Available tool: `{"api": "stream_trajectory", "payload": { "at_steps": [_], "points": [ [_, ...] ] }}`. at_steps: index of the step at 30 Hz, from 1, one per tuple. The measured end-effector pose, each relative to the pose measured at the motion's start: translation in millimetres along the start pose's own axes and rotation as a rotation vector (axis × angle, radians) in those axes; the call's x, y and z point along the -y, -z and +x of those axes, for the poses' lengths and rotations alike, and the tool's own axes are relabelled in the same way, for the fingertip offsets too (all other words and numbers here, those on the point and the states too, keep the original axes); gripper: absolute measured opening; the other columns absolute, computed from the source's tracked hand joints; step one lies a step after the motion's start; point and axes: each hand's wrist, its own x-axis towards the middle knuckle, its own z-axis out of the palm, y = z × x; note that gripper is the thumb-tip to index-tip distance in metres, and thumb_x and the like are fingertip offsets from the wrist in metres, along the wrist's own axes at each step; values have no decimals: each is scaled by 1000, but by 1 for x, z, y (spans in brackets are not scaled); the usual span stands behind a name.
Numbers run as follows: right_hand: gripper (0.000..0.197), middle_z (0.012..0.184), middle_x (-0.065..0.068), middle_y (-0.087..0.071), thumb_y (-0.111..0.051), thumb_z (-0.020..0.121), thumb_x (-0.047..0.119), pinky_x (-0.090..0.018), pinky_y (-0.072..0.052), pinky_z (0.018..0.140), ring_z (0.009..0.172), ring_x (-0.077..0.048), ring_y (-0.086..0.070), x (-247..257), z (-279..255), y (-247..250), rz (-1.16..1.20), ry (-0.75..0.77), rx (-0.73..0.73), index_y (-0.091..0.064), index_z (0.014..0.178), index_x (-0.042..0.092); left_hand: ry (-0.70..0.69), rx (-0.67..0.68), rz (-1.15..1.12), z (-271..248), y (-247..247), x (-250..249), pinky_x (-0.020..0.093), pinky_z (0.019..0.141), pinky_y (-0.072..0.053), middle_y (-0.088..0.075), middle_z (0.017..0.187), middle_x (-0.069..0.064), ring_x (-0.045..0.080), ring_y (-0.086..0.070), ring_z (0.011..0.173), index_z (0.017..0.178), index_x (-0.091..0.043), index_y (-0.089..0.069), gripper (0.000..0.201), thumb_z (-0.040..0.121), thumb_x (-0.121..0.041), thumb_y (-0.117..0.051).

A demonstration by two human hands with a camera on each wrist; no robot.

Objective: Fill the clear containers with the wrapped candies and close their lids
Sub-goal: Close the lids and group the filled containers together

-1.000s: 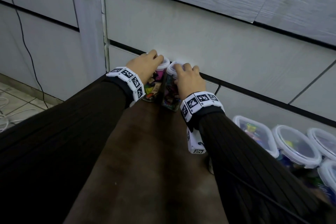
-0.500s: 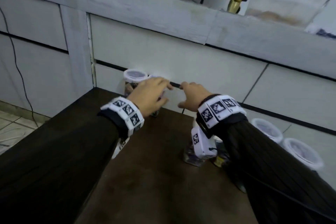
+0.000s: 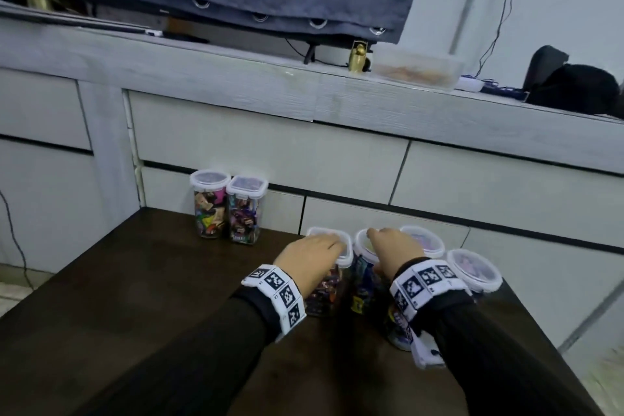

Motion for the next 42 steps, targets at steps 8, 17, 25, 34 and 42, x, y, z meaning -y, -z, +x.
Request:
{"api": "stream_trajectory", "payload": {
  "at_steps": [8,17,25,34,42],
  "points": [
    [23,115,-13,-61,-51,89,1,-36,-46,81,107,-32,-60,26,8,2,-41,103,-60,-56,111,6,35,40,105,-8,4,30,36,106,-41,-30,156,6,21,-36,140,147,-14,-30,58,94,-3,-50],
    [20,112,-12,-62,-55,89,6,-32,-39,72,103,-30,-60,66,50,-2,41,172,-167,-56,109,7,190,55,161,-1,6,83,37,94,-48,-43,145,6,21,-47,130,135,-15,-39,40,97,-5,-44],
    [26,118,-14,-62,-48,92,5,-36,-47,80,109,-32,-60,77,104,-4,18,141,-267,-56,116,6,216,63,98,39,-2,120,43,94,-44,-52,127,15,32,-53,115,122,-5,-46,32,91,1,-51],
    [36,125,-14,-57,-41,94,1,-39,-46,83,113,-33,-56,69,149,-18,2,142,-303,-46,129,4,210,46,99,76,-20,147,46,100,-39,-49,130,18,35,-50,121,131,-2,-43,39,92,2,-48],
    [55,151,-13,-30,-51,93,12,-42,-31,111,138,-31,-29,62,147,-31,107,160,-235,-28,143,9,255,93,61,77,-14,145,40,104,-34,-46,139,18,33,-45,128,135,-2,-38,50,89,-2,-57]
  ]
}}
